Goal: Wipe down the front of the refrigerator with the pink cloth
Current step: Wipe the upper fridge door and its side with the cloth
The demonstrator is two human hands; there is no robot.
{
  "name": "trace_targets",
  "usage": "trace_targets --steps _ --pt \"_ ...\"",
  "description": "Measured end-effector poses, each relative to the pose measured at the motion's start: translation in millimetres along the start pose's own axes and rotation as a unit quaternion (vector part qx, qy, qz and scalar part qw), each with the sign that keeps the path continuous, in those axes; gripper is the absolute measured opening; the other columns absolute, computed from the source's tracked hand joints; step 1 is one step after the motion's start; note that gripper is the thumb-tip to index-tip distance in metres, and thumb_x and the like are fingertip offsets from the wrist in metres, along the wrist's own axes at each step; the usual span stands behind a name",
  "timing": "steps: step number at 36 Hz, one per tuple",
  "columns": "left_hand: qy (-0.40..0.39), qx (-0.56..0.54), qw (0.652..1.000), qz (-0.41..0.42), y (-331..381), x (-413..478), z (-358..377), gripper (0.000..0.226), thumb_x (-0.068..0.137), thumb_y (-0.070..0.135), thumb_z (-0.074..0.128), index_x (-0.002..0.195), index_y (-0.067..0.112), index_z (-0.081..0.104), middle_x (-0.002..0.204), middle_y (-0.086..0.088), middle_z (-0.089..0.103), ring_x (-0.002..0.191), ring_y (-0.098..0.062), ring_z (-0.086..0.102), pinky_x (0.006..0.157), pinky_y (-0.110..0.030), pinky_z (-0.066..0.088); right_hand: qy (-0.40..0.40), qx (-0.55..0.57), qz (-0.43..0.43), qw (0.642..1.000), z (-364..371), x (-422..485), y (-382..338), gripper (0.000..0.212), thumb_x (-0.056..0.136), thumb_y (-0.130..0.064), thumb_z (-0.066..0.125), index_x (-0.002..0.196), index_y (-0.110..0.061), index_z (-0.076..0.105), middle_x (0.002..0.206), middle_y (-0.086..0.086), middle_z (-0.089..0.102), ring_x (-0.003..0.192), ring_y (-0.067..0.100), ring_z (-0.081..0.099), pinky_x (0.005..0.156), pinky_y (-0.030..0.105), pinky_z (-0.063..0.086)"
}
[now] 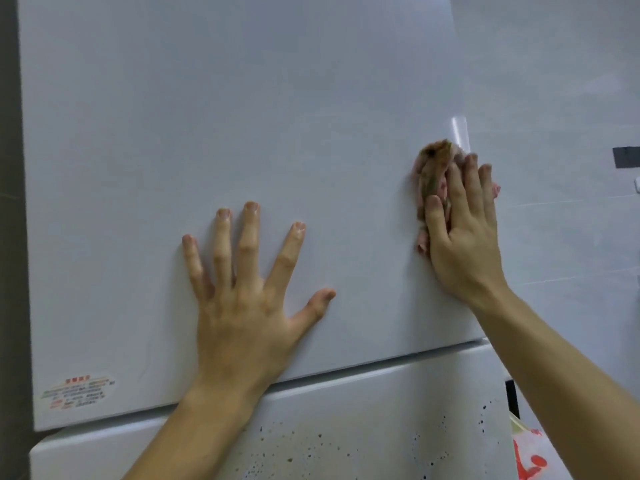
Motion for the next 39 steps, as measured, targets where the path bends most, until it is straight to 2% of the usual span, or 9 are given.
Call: trace_targets --steps 11,19,24,26,28,30,34,37,39 --pt "-0.002 -0.006 1.0 -0.012 1.8 -1.1 -1.4 0.076 0.097 0.075 0.052 0.158 0.029 0.047 0.168 -0.02 0.031 0.157 -0.046 0.023 0.123 -0.072 0.014 -0.026 -0.018 0.013 0.999 1.5 -85.5 24.3 0.069 0.106 -0.048 0.023 0.167 -0.02 0.012 0.176 -0.003 -0.003 0.161 0.011 -0.011 0.128 0.025 -0.011" --pt "-0.004 0.003 1.0 -0.012 2.3 -1.1 -0.4 0.077 0.097 0.074 0.051 0.158 0.028 0.046 0.169 -0.02 0.029 0.157 -0.046 0.023 0.123 -0.072 0.013 -0.012 -0.001 -0.001 1.0 -2.7 -19.9 13.0 0.065 0.107 -0.05 0.027 0.166 -0.025 0.015 0.175 -0.007 -0.001 0.161 0.012 -0.009 0.13 0.029 -0.005" --pt "0.0 0.002 1.0 -0.01 2.6 -1.0 -0.5 0.077 0.097 0.074 0.05 0.159 0.028 0.045 0.169 -0.021 0.028 0.157 -0.046 0.022 0.124 -0.071 0.012 -0.024 0.034 0.025 0.999 -7.5 14.8 12.8 0.058 0.113 -0.041 0.032 0.167 -0.035 0.012 0.175 -0.017 -0.005 0.157 -0.006 -0.006 0.119 0.013 0.004" --pt "-0.004 0.003 1.0 -0.01 2.4 -1.1 0.1 0.078 0.096 0.074 0.051 0.159 0.027 0.045 0.169 -0.021 0.028 0.157 -0.046 0.022 0.124 -0.071 0.012 -0.019 0.035 0.035 0.999 -6.3 5.1 20.0 0.059 0.113 -0.043 0.03 0.167 -0.035 0.008 0.175 -0.016 -0.004 0.158 -0.003 0.0 0.121 0.016 0.011" --pt "-0.005 0.004 1.0 -0.009 2.0 -1.2 -0.9 0.078 0.097 0.073 0.051 0.159 0.027 0.044 0.169 -0.022 0.028 0.157 -0.047 0.022 0.124 -0.071 0.012 -0.024 0.059 0.061 0.996 -2.8 -14.9 34.6 0.063 0.11 -0.053 0.029 0.167 -0.037 0.008 0.175 -0.011 0.009 0.155 0.018 0.029 0.123 0.04 0.032" --pt "-0.008 0.002 1.0 -0.009 1.9 -1.2 -1.7 0.077 0.097 0.073 0.05 0.16 0.027 0.044 0.169 -0.022 0.028 0.157 -0.047 0.021 0.124 -0.071 0.012 -0.02 0.106 0.092 0.99 -2.9 -44.2 48.8 0.066 0.105 -0.065 0.029 0.164 -0.037 0.017 0.161 -0.002 0.039 0.118 0.033 0.057 0.104 0.062 0.051" --pt "-0.011 0.004 1.0 -0.011 2.7 -0.4 -0.5 0.077 0.098 0.073 0.049 0.16 0.027 0.044 0.17 -0.021 0.027 0.158 -0.046 0.02 0.124 -0.071 0.013 -0.005 0.083 0.097 0.992 -15.8 -103.2 43.4 0.031 0.108 -0.043 0.033 0.135 -0.036 0.045 0.113 -0.004 0.054 0.099 0.029 0.061 0.088 0.05 0.05" --pt "-0.009 0.008 1.0 -0.008 3.3 -0.3 -0.1 0.078 0.098 0.073 0.049 0.16 0.027 0.043 0.17 -0.021 0.027 0.158 -0.047 0.021 0.123 -0.072 0.013 -0.002 0.078 0.121 0.99 -17.3 -99.9 34.6 0.025 0.109 -0.034 0.037 0.133 -0.038 0.045 0.108 -0.006 0.051 0.083 0.019 0.066 0.077 0.043 0.046" --pt "-0.005 0.009 1.0 -0.005 3.2 -0.4 0.0 0.078 0.098 0.073 0.049 0.16 0.026 0.043 0.17 -0.022 0.027 0.157 -0.047 0.021 0.123 -0.072 0.014 0.01 0.052 0.124 0.991 -15.5 -72.6 32.6 0.037 0.108 -0.041 0.034 0.144 -0.036 0.041 0.114 -0.001 0.053 0.096 0.028 0.064 0.08 0.041 0.042"
Point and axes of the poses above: each hand's wrist, its own x-axis towards the middle knuckle, its own z-axis out of the palm, y = z × x, the point moved 8 cm from there along x, towards the middle knuckle
